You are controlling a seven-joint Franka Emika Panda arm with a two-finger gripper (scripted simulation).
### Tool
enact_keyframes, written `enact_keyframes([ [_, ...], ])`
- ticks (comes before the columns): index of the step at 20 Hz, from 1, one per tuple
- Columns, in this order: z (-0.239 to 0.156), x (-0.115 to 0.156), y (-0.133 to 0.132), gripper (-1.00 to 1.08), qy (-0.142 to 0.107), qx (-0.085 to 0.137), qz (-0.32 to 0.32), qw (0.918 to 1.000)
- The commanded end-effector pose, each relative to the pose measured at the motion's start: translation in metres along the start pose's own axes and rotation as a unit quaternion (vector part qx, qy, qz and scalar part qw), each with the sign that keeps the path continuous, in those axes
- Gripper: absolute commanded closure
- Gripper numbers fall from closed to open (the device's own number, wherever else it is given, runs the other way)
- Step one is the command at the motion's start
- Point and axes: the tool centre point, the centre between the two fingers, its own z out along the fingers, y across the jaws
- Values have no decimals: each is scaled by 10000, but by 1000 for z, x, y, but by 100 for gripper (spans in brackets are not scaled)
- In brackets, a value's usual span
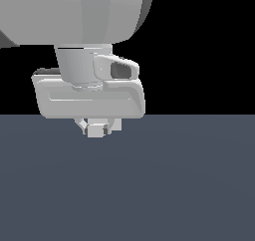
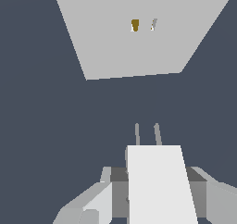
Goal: Plug the charger into the wall socket.
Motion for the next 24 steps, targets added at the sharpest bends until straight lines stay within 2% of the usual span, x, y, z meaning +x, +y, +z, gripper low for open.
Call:
enact_keyframes([
  [1, -6, 10, 2, 108, 5, 58, -126, 9999],
  [11, -19, 34, 4, 108, -8, 219, -405, 9989],
  [24, -21, 39, 5, 108, -19, 256, -459, 9986],
])
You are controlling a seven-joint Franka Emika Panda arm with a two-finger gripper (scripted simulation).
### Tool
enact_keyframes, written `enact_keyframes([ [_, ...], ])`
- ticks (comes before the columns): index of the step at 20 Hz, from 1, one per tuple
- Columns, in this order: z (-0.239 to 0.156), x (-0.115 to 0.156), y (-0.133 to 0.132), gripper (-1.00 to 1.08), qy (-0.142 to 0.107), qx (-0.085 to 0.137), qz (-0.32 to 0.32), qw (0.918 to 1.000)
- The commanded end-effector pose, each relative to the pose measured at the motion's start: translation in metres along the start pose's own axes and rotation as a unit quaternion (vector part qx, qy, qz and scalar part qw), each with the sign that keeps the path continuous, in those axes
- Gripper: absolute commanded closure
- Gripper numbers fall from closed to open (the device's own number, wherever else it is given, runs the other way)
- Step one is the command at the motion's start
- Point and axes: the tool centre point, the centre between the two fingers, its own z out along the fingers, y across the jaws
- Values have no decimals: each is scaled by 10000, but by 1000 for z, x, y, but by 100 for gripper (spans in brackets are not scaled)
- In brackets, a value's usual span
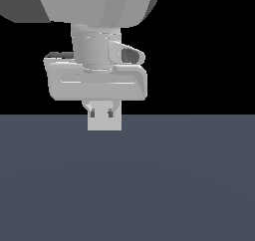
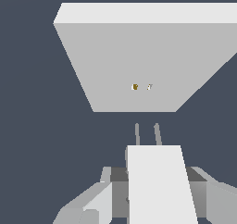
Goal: Plug the charger into the wall socket.
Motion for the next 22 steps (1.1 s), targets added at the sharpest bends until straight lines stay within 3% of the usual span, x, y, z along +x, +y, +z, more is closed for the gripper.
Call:
enact_keyframes([
  [1, 0, 1, 0, 108, 1, 0, 0, 10000],
  [22, 23, 44, -1, 108, -5, 6, 1, 10000],
])
